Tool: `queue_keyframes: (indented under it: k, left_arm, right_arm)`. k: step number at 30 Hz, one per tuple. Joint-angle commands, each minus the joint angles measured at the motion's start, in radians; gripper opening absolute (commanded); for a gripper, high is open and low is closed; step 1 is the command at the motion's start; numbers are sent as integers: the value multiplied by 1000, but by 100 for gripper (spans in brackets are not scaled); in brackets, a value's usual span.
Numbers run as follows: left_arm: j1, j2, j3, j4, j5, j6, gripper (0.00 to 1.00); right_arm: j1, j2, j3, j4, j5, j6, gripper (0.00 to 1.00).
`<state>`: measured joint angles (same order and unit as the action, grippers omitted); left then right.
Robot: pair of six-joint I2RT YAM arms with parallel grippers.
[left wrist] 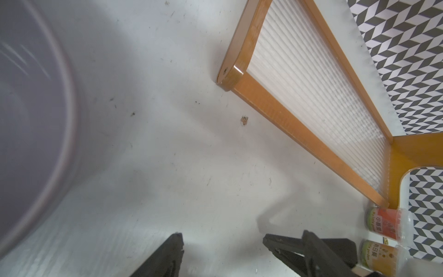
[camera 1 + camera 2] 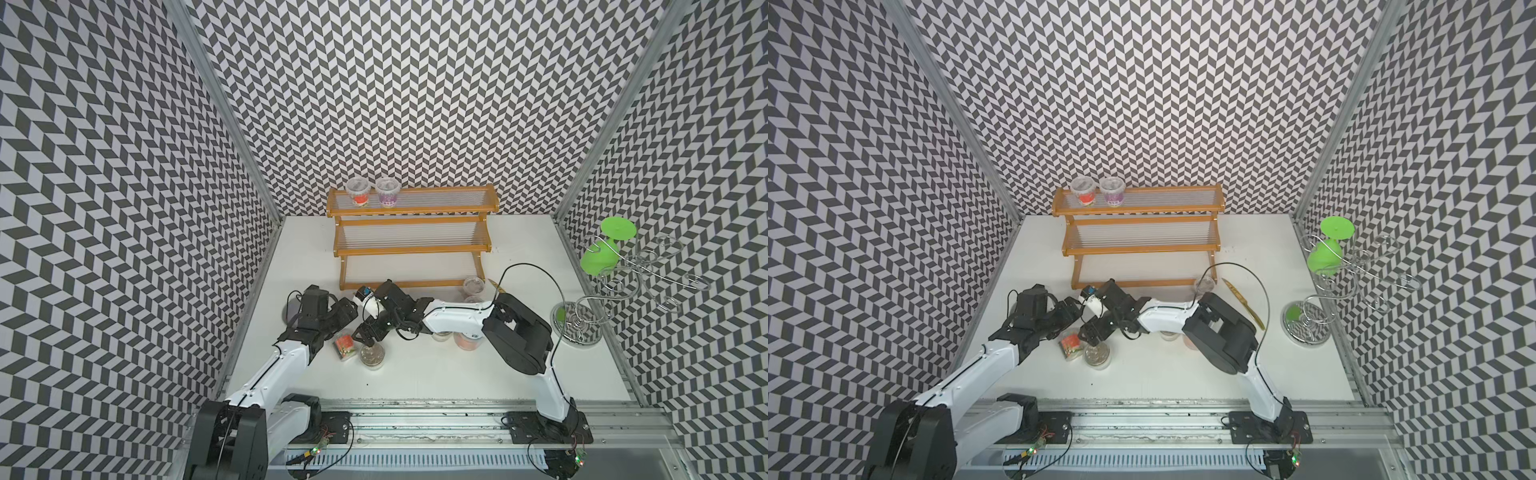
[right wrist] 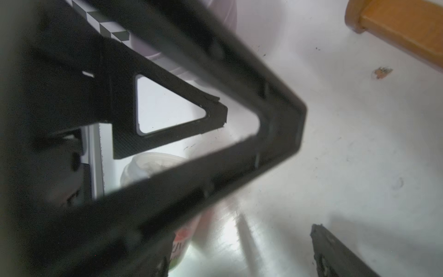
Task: Place the seed container on the shelf
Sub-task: Pick up the seed jar at the center of the board.
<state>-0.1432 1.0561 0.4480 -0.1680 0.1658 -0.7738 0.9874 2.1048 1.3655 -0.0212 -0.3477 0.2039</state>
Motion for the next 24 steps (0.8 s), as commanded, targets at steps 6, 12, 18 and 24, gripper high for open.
queue_keyframes:
  k: [6, 12, 18, 24]
  left_arm:
    - [2, -68, 94, -142, -171, 1, 93]
    - [4, -195, 180, -329, -424, -70, 100]
    - [11, -344, 255, -435, -665, -87, 100]
    - [26, -376, 328, -450, -715, -7, 100]
  right_arm:
    - [0, -154, -102, 167, -50, 112, 91]
    - [17, -116, -48, 77, -8, 151, 90]
    - [58, 32, 142, -115, 43, 147, 91]
    - [79, 132, 286, -278, 179, 145, 96]
